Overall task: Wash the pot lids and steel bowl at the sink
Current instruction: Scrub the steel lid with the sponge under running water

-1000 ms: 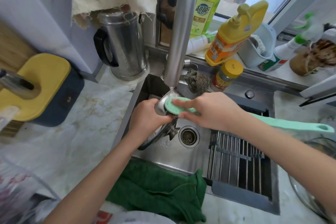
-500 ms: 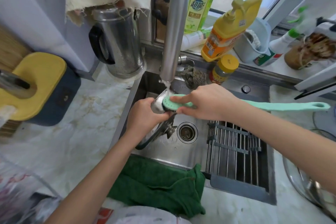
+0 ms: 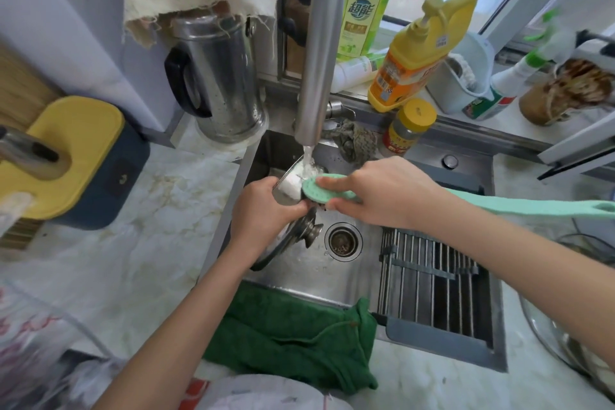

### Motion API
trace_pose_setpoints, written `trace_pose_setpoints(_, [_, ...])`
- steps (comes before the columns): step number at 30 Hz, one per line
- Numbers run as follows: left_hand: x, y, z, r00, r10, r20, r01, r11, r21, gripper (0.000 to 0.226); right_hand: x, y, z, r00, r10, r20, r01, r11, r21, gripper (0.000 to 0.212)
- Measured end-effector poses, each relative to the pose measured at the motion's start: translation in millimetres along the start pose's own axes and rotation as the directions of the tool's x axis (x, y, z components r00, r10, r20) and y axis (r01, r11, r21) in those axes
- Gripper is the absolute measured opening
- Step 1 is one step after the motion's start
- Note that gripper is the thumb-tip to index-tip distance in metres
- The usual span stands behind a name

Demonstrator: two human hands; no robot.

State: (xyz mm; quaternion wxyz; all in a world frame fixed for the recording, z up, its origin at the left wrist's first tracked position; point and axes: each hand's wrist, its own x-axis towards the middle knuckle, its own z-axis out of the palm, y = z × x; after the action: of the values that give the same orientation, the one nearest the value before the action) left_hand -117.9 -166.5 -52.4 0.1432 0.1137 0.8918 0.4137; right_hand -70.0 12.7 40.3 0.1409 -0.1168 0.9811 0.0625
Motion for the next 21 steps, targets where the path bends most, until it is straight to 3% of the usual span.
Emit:
trace_pose_setpoints(6, [-1,8,3,1.0,-0.002,-0.002,0.002,0.995,-0.096,0.033,12,-3,-6,0.999,0.024,-0.044,-0.023,0.999,0.029,0.048])
trace_pose_setpoints(21, [-6,8,-3,0.999,0.009,-0.043,-0.01,1.0,-0.02,0.031,-7,6,-9,0.999,0.035,0.038,-0.038,0.994,0.1,0.045])
